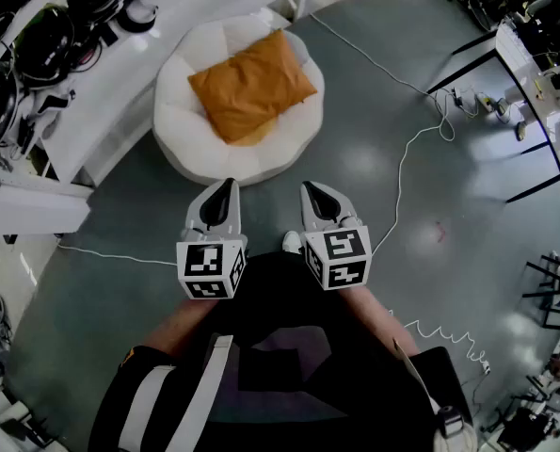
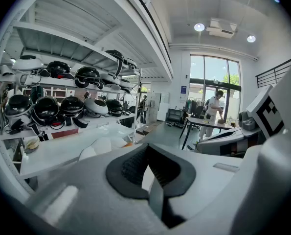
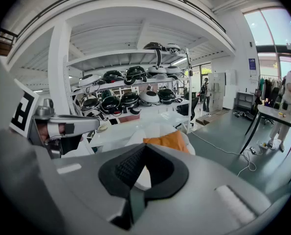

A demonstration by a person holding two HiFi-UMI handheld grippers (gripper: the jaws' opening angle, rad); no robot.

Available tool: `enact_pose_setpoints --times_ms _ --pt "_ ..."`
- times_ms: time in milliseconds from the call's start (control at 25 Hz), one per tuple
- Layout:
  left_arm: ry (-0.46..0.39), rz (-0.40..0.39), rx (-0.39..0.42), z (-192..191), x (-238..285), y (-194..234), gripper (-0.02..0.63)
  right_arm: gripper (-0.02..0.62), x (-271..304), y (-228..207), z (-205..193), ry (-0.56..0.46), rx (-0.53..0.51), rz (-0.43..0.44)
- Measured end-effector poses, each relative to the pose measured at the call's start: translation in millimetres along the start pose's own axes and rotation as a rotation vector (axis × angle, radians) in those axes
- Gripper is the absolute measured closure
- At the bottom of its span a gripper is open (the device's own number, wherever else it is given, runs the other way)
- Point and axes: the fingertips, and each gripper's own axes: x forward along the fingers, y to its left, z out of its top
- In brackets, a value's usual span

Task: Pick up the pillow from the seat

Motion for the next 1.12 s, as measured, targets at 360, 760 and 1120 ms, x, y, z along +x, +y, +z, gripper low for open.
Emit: enact_pose_setpoints --times_ms 360,760,1120 --pt "0.001 0.003 0.004 -2 -2 -2 0.603 0.595 -4 -4 -3 -0.002 0.002 -0.002" --pt "-0.005 0.007 0.015 3 4 -19 0.603 0.594 -10 -16 1 -0.025 0.025 0.026" --pt "-0.013 0.035 0.023 4 19 -58 0.603 0.594 -24 -56 -6 -0.04 0.022 0.044"
